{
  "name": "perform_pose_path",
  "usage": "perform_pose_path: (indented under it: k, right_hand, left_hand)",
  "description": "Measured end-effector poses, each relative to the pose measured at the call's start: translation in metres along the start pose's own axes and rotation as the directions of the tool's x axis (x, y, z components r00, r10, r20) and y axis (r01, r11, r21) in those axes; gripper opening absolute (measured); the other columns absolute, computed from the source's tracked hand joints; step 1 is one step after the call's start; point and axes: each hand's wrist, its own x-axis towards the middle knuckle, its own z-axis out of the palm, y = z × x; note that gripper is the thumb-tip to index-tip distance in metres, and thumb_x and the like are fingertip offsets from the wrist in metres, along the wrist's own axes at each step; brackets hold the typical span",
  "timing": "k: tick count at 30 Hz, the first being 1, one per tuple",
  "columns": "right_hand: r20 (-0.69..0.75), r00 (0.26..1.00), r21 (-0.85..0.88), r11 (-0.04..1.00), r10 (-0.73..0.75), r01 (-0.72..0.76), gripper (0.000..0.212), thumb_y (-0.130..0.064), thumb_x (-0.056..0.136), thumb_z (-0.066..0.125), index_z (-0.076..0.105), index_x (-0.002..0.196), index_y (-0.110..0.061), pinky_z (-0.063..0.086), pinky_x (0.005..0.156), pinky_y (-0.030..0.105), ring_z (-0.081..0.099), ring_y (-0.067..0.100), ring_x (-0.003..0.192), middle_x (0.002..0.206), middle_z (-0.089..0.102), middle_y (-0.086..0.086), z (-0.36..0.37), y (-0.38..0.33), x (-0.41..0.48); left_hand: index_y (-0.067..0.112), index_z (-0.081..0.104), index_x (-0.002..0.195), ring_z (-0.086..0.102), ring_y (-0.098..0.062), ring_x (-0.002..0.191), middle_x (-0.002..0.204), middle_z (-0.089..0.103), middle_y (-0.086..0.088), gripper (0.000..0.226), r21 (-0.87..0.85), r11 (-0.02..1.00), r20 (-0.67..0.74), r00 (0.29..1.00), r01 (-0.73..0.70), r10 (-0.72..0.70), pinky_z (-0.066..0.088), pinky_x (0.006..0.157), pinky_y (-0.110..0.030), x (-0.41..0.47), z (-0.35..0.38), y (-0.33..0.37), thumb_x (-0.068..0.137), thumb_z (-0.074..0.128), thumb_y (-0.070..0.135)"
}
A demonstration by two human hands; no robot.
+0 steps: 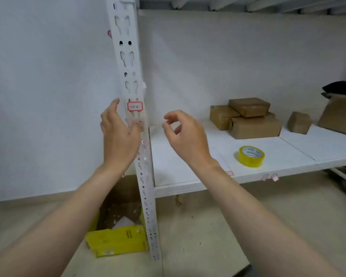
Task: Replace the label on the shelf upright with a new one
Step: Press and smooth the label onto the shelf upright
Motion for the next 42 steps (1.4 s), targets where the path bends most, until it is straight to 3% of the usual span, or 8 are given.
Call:
perform_pose_path:
  k: [4,8,11,16,23,27,34,42]
  right_hand:
    - [0.000,1.000,0.058,0.998,0.011,-0.011,0.019,-0.036,0.097,0.067,0.063,0.115,-0.031,0.061,0.071,0.037,0.066,0.004,0.069,0.102,0.069,-0.019,0.033,-0.004,0.016]
    - [-0.055,0.998,0.116,0.992,-0.038,0.044,0.021,-0.035,0.096,0.070,0.064,0.115,-0.027,0.060,0.069,0.038,0.066,0.008,0.066,0.101,0.070,-0.016,0.042,-0.011,0.028]
    - [-0.098,0.994,0.121,0.990,-0.056,0.067,0.023,-0.035,0.096,0.070,0.065,0.116,-0.025,0.060,0.067,0.037,0.064,0.008,0.062,0.101,0.072,-0.014,0.043,-0.018,0.032]
    - [-0.156,0.984,0.113,0.989,-0.081,0.099,0.020,-0.033,0.096,0.071,0.067,0.114,-0.025,0.057,0.063,0.027,0.060,0.006,0.058,0.101,0.072,-0.012,0.048,-0.021,0.038]
    - [-0.262,0.950,0.102,0.974,-0.169,0.201,0.015,-0.028,0.096,0.072,0.070,0.109,-0.020,0.060,0.062,0.029,0.068,0.011,0.081,0.101,0.071,-0.009,0.069,-0.012,0.044]
    - [-0.309,0.929,0.113,0.962,-0.204,0.249,0.016,-0.024,0.095,0.074,0.072,0.108,-0.016,0.061,0.063,0.024,0.068,0.009,0.083,0.102,0.073,-0.006,0.073,-0.008,0.046]
    - [-0.381,0.899,0.158,0.944,-0.214,0.291,0.007,-0.014,0.093,0.074,0.073,0.098,-0.009,0.056,0.058,0.018,0.068,0.008,0.079,0.097,0.073,0.000,0.080,-0.004,0.047]
    - [-0.429,0.868,0.106,0.941,-0.249,0.322,0.007,-0.014,0.094,0.074,0.073,0.097,-0.008,0.058,0.060,0.025,0.069,0.009,0.081,0.094,0.073,0.000,0.081,-0.008,0.053]
  left_hand:
    - [0.032,0.026,0.148,0.060,-0.011,0.115,0.135,0.057,0.004,0.049,-0.159,0.987,0.044,0.999,0.030,-0.024,0.056,0.093,-0.038,0.014,0.008,-0.017,0.102,0.043,0.040]
    - [0.030,0.035,0.142,0.061,0.000,0.103,0.118,0.060,0.014,0.042,-0.202,0.979,0.009,1.000,0.001,0.001,0.056,0.086,-0.028,0.025,0.012,-0.018,0.103,0.045,0.040]
    - [0.032,0.039,0.135,0.061,0.004,0.097,0.102,0.059,0.025,0.035,-0.188,0.982,-0.017,1.000,0.006,-0.010,0.056,0.085,-0.029,0.027,0.012,-0.016,0.102,0.046,0.044]
    - [0.028,0.048,0.127,0.064,-0.005,0.105,0.109,0.066,0.012,0.034,-0.173,0.984,-0.022,0.999,0.032,-0.037,0.057,0.088,-0.044,0.035,0.008,-0.022,0.099,0.047,0.047]
    - [0.030,0.049,0.116,0.062,0.004,0.099,0.098,0.062,0.023,0.023,-0.201,0.979,-0.072,0.997,-0.036,0.021,0.057,0.086,-0.039,0.041,0.014,-0.030,0.100,0.047,0.046]
    - [0.025,0.049,0.109,0.061,0.006,0.092,0.093,0.059,0.026,0.017,-0.209,0.972,-0.108,0.991,-0.105,0.084,0.056,0.081,-0.039,0.049,0.018,-0.035,0.101,0.048,0.040]
    - [0.021,0.052,0.100,0.063,0.008,0.086,0.082,0.058,0.032,0.019,-0.243,0.951,-0.190,0.971,-0.190,0.146,0.053,0.075,-0.022,0.054,0.022,-0.040,0.096,0.052,0.040]
    - [0.020,0.052,0.102,0.064,0.005,0.091,0.088,0.058,0.028,0.017,-0.244,0.945,-0.175,0.968,-0.219,0.179,0.053,0.076,-0.019,0.051,0.021,-0.040,0.097,0.056,0.036]
